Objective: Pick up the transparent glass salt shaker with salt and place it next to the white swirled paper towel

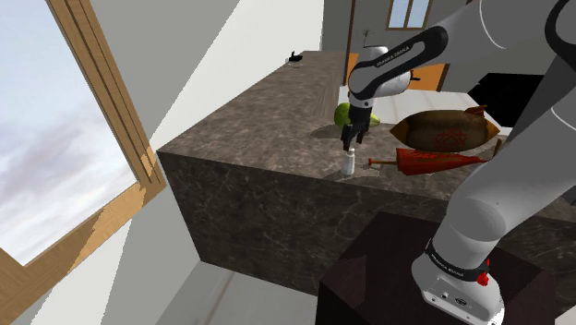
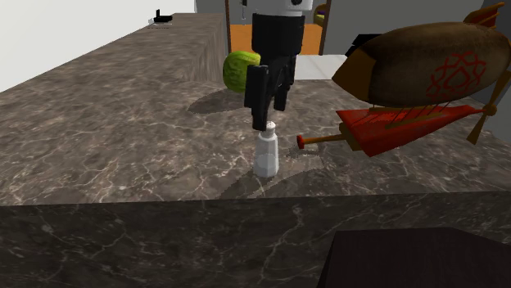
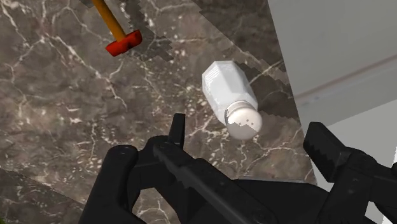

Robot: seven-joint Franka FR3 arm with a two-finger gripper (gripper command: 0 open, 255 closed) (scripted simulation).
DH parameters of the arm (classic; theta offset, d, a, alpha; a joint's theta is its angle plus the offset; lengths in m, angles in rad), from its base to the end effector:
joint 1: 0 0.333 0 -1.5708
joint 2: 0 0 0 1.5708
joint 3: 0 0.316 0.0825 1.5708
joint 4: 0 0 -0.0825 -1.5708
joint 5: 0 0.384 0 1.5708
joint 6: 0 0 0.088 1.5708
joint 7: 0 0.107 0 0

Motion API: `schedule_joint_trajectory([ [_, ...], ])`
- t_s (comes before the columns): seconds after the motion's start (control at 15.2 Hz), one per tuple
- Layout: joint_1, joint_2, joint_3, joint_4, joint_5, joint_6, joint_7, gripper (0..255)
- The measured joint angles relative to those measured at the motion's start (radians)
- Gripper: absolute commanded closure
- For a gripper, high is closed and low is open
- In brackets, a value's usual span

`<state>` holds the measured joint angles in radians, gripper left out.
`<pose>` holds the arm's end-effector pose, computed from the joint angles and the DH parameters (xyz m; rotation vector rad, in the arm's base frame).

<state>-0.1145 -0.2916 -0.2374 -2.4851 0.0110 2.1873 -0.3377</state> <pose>0.4095 -0.1497 0.3914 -3.0646 0.0161 -0.0187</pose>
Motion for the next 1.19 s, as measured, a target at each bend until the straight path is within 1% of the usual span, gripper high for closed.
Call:
schedule_joint_trajectory([
  [0.4,0.007,0.047,-0.002,-0.029,0.014,0.076,-0.007,0],
  [0.73,0.006,0.049,-0.004,-0.035,0.014,0.083,-0.010,0],
  [0.79,0.006,0.049,-0.004,-0.035,0.014,0.083,-0.010,255],
  [1.19,0.006,0.048,-0.004,-0.035,0.014,0.083,-0.010,255],
])
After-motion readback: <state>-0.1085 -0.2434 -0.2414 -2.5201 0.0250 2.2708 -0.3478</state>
